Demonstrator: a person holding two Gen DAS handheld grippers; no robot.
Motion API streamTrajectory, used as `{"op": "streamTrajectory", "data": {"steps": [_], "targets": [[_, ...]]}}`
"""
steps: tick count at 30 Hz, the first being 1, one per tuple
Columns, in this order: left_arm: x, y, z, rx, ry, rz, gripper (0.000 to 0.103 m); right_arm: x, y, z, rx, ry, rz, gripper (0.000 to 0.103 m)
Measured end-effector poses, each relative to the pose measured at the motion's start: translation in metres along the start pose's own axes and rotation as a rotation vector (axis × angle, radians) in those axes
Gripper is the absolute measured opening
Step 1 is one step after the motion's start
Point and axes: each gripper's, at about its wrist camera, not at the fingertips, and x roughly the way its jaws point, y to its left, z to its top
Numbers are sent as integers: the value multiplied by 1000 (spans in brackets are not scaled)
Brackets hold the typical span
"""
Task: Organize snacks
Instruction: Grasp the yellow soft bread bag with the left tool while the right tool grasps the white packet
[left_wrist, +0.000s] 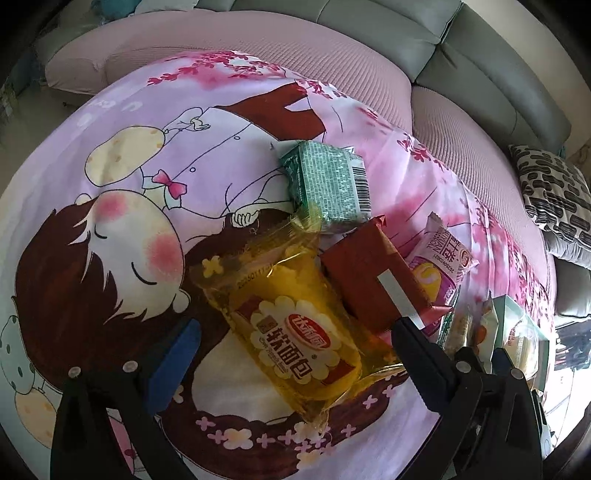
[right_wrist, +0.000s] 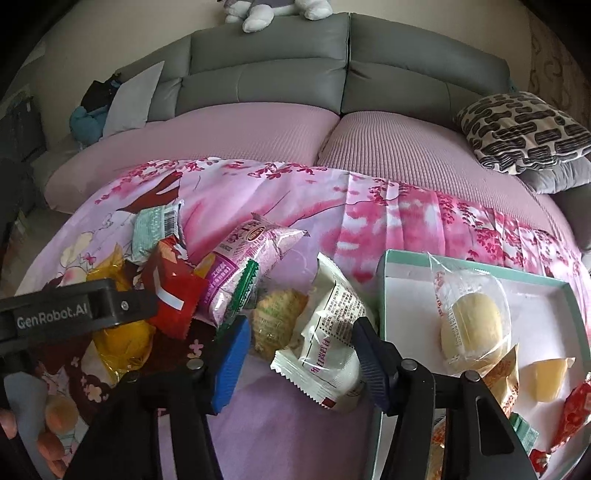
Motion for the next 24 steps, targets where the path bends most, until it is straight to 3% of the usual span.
{"op": "streamTrajectory", "data": {"steps": [2, 8, 15, 22, 24], "targets": [[0, 2, 0, -9, -6, 4, 103, 0, 0, 0, -15, 8, -43, 49], [-1, 10, 1, -32, -18, 37, 96, -1, -14, -1, 27, 31, -30, 46], [2, 7, 0, -7, -9, 53, 79, 1, -2, -2, -56, 14, -74, 42], [7, -1, -3, 39, -3, 101, 78, 3, 11, -5, -155, 3, -128, 42], [8, -4, -3, 51, -3, 114, 78, 3, 11, -4, -158, 0, -137, 37]]}}
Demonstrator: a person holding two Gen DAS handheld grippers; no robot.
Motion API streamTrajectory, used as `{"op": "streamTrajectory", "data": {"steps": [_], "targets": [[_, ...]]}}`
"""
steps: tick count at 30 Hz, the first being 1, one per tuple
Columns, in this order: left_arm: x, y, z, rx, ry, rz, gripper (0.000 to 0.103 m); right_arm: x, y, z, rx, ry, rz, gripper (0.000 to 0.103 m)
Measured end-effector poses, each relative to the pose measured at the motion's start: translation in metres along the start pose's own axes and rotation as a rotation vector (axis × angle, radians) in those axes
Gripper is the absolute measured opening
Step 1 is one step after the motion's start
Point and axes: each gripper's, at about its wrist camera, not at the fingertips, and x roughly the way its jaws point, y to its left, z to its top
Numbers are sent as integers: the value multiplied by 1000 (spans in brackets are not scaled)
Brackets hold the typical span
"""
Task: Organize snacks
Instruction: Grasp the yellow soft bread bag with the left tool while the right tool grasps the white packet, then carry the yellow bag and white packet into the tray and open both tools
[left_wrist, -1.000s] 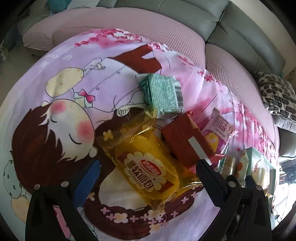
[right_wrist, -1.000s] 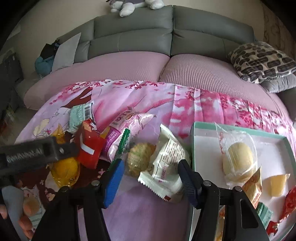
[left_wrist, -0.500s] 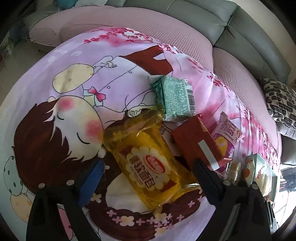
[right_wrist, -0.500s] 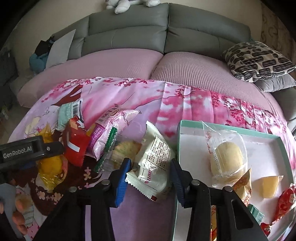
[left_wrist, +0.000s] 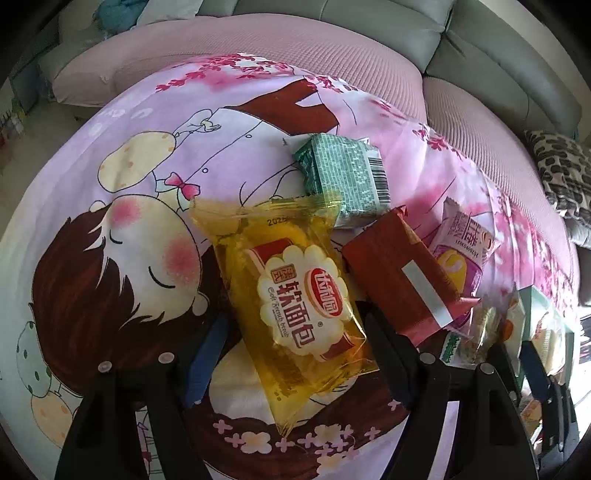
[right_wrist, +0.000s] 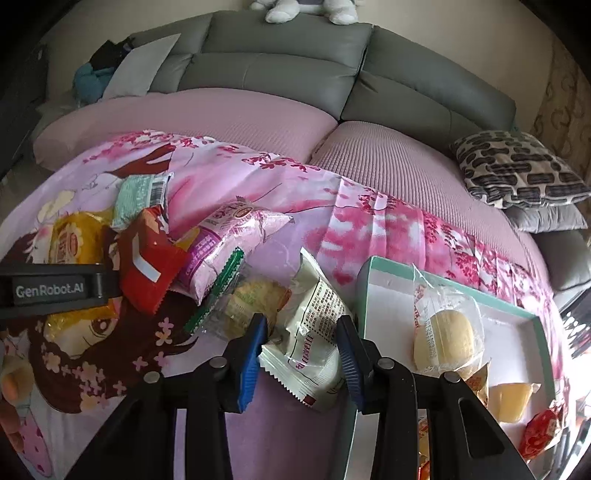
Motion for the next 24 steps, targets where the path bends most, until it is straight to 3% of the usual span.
{"op": "streamTrajectory", "data": {"steps": [6, 16, 24], "targets": [[2, -3, 2, 11, 4, 11, 77, -5, -5, 1, 28, -11, 22, 32], [-12, -4, 3, 0, -20, -44, 47, -19, -15, 4, 65, -53, 61, 24], [-36, -8, 5, 22, -90, -65, 44, -43, -20, 9, 79, -110, 91, 21]]}}
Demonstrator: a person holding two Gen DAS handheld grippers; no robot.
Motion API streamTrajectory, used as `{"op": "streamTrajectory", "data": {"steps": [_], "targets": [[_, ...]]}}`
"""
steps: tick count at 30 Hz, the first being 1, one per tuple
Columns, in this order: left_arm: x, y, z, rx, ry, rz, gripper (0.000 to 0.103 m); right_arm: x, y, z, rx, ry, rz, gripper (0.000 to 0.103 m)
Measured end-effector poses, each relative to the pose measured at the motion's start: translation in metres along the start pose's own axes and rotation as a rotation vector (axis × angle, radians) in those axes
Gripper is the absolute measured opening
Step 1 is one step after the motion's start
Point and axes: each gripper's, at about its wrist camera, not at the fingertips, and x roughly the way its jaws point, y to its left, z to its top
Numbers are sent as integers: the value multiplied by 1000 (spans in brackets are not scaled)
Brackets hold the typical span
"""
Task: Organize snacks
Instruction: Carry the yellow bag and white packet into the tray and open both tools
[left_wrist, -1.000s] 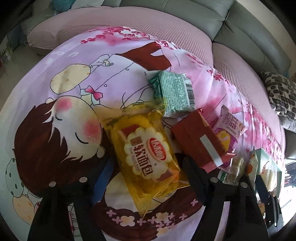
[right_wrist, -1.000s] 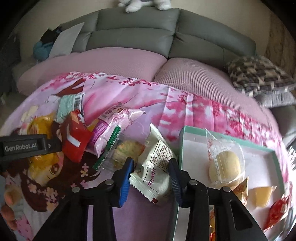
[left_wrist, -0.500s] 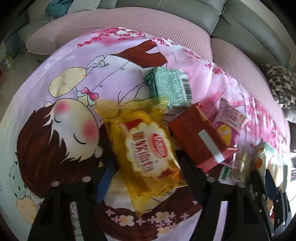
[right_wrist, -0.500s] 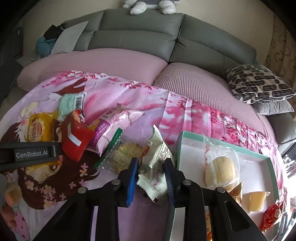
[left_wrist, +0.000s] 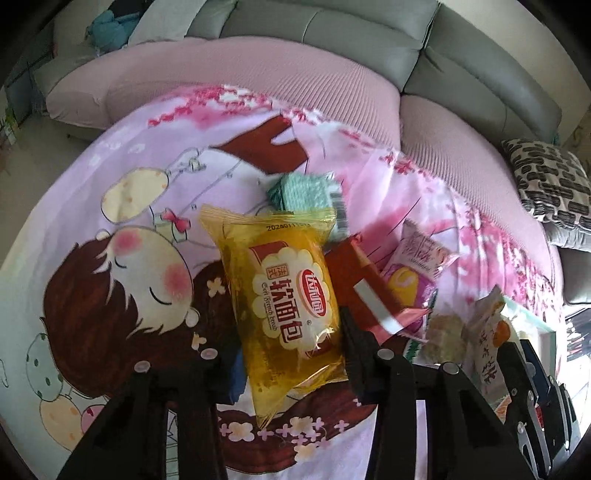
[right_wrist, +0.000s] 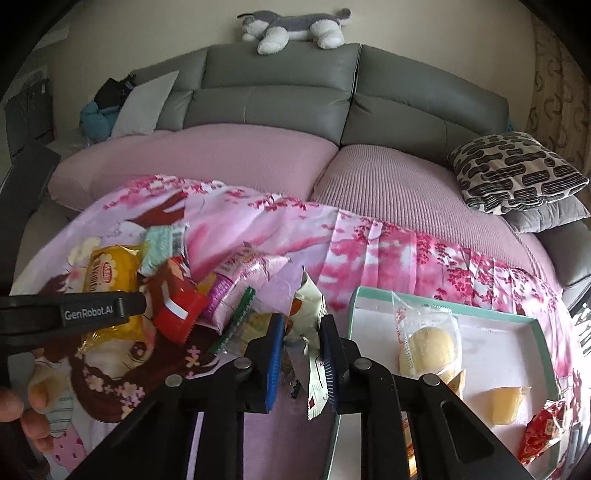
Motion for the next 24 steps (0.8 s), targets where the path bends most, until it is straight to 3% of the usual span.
{"op": "streamTrajectory", "data": {"steps": [15, 24], "targets": [[-37, -4, 3, 10, -93, -15, 44, -29, -11, 6, 55, -55, 47, 20], [-63, -29, 3, 70, -150, -65, 44, -46, -26, 10, 97, -91, 55, 20]]}}
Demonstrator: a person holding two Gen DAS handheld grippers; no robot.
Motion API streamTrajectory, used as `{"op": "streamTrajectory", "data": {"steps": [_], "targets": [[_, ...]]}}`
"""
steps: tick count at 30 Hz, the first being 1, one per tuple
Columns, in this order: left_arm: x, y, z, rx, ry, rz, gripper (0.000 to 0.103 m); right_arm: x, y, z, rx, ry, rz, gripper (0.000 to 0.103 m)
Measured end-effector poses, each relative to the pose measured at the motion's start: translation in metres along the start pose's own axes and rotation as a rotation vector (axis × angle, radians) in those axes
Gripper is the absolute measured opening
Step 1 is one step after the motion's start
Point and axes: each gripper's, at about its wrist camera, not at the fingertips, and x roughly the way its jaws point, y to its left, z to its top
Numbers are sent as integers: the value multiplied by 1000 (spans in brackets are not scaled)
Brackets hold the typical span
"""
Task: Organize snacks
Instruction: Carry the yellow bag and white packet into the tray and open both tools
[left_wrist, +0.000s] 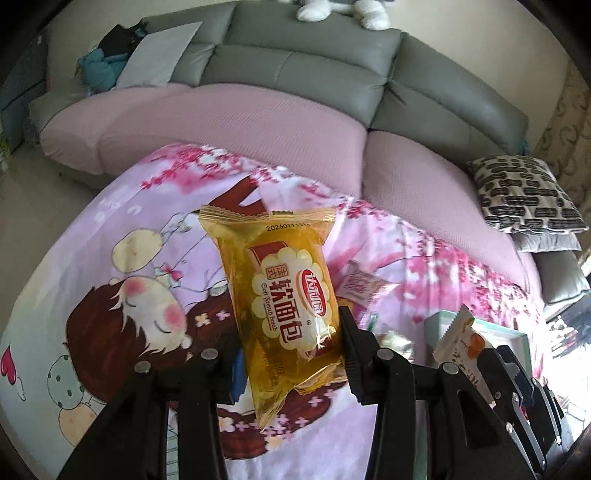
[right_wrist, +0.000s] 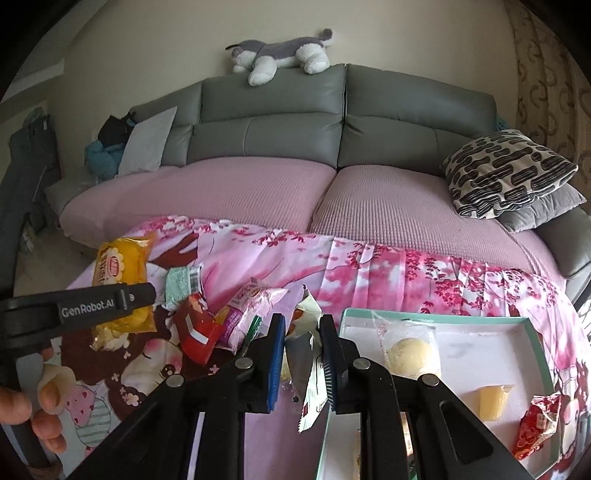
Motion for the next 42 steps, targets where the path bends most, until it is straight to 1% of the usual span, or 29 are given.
{"op": "streamTrajectory", "data": {"steps": [5, 9, 12, 17, 26, 29, 34, 37, 42], "targets": [[-9, -24, -2, 64, -26, -37, 44, -16, -22, 4, 42, -34, -26, 20], [-15, -52, -6, 128, -41, -92, 44, -27, -51, 5, 97, -54, -72, 20], [-18, -76, -13, 186, -47, -119, 44, -37, -80, 2, 154, -72, -117, 20], [-24, -121, -31, 309, -52, -170, 44, -53, -129, -8, 267, -87, -175, 20], [-27, -200, -75, 509, -38, -260, 44, -79, -193, -30, 375, -96, -264, 20], [-22, -219, -89, 564, -20, -276, 44, -81, -205, -37, 405, -86, -278, 20], [-12, -239, -104, 612, 2, -286, 44, -76, -217, -46, 429, -60, -298, 21], [-6, -243, -108, 622, 6, -283, 44, -71, -220, -49, 436, -47, -294, 21], [2, -243, -110, 608, 22, -278, 44, -67, -218, -49, 422, -37, -303, 21]]}}
